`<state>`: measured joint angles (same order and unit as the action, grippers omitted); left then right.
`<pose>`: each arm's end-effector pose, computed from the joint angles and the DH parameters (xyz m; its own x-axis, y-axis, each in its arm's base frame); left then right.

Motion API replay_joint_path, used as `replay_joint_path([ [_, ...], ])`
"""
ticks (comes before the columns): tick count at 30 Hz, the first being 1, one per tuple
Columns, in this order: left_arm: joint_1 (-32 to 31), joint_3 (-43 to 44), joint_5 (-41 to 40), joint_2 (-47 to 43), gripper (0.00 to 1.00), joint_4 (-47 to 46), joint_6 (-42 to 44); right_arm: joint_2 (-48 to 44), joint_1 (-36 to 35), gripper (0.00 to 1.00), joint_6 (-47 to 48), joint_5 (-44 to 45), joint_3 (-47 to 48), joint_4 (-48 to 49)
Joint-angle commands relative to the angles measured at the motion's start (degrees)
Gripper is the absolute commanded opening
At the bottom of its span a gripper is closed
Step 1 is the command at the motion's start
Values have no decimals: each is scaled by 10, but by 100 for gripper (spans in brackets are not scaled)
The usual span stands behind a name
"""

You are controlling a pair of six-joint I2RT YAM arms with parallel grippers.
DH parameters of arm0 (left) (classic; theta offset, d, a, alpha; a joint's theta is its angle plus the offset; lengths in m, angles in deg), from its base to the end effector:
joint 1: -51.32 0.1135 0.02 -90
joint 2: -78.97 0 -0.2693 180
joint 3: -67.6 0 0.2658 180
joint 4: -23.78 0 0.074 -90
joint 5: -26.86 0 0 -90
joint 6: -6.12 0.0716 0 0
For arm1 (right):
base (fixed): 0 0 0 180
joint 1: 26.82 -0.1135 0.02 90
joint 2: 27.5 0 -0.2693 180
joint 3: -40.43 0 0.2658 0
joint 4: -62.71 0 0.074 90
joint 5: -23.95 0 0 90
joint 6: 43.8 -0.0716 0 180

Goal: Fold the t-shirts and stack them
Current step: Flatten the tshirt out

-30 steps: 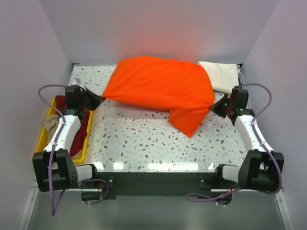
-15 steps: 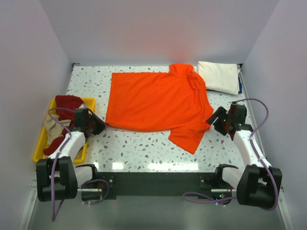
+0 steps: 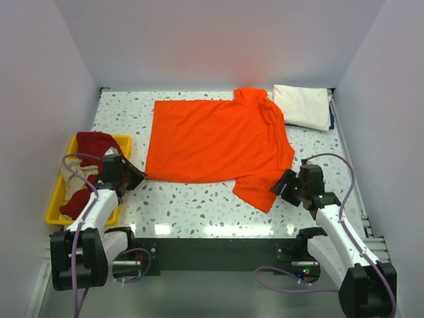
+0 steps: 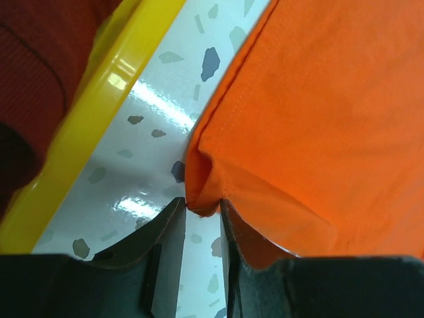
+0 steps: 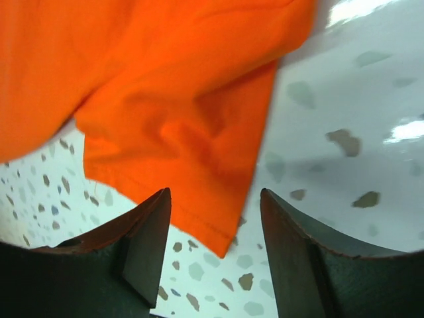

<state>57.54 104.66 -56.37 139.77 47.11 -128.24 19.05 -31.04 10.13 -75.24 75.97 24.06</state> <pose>0.2303 0.0166 0.1353 -0.5010 -0.7530 -0.4266 -0.5288 0.6566 -0.5379 0.1880 0.0253 0.1480 -0.7179 0.5298 -0.4516 0.3055 0.8226 0.4795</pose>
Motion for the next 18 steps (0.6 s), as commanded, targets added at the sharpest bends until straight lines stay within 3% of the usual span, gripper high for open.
replay_joint_path([
  [1, -3, -17, -26, -19, 33, -23, 0, -4, -80, 59, -81, 52, -25, 23],
  [5, -5, -28, -26, -23, 33, -38, -4, 24, -191, 54, -133, 118, -32, 16],
  [12, -7, -54, -37, -31, 33, -52, -3, -72, -202, 54, -177, 163, -48, -55],
  [18, -11, -60, -47, -44, 34, -50, -2, -52, -201, 54, -163, 153, -43, -76],
])
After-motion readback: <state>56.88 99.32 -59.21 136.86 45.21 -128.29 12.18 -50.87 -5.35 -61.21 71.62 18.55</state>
